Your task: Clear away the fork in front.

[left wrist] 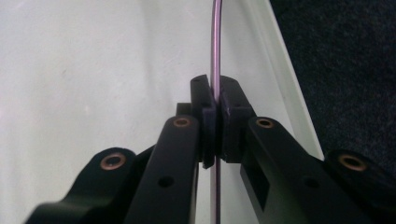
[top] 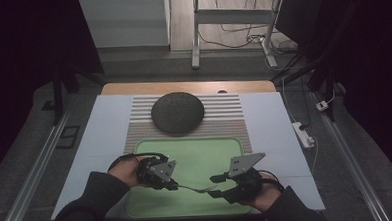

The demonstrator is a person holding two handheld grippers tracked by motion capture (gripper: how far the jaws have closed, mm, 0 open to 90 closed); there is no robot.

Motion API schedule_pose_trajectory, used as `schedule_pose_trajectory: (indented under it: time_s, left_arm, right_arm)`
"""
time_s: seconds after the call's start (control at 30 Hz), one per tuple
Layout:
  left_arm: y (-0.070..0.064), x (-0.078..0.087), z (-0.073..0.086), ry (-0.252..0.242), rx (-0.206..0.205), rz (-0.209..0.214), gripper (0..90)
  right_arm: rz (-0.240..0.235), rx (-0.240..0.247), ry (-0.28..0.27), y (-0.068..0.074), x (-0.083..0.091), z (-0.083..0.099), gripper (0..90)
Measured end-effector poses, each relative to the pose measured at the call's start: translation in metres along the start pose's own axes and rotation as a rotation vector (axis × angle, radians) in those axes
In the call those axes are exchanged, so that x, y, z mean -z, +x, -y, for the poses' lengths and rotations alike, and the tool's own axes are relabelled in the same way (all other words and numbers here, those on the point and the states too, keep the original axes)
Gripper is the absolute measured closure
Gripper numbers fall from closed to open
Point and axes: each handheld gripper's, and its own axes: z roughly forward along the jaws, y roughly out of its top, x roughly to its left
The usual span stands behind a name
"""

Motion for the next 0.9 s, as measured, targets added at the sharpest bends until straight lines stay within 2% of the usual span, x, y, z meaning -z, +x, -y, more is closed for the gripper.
schedule_pose_trajectory:
  time_s: [0.13,0.3,0.47,0.7,0.9]
  left_arm:
    - [0.003,0.005,0.003,-0.001,0.075,-0.019,85.8]
    - [0.007,0.008,0.006,0.005,0.19,-0.051,85.8]
    - [0.009,0.01,0.011,0.016,0.308,-0.097,85.8]
    - [0.012,0.012,0.02,0.039,0.468,-0.149,85.8]
    - [0.008,0.015,0.026,0.047,0.587,-0.176,85.8]
  right_arm:
    - [0.062,-0.034,-0.017,-0.003,0.007,0.003,44.6]
    - [0.129,-0.077,-0.011,-0.003,0.013,0.008,32.8]
    - [0.156,-0.132,-0.007,-0.003,0.017,0.014,23.3]
    - [0.23,-0.19,0.001,-0.001,0.026,0.026,13.6]
    - [0.265,-0.205,0.009,0.003,0.032,0.036,9.3]
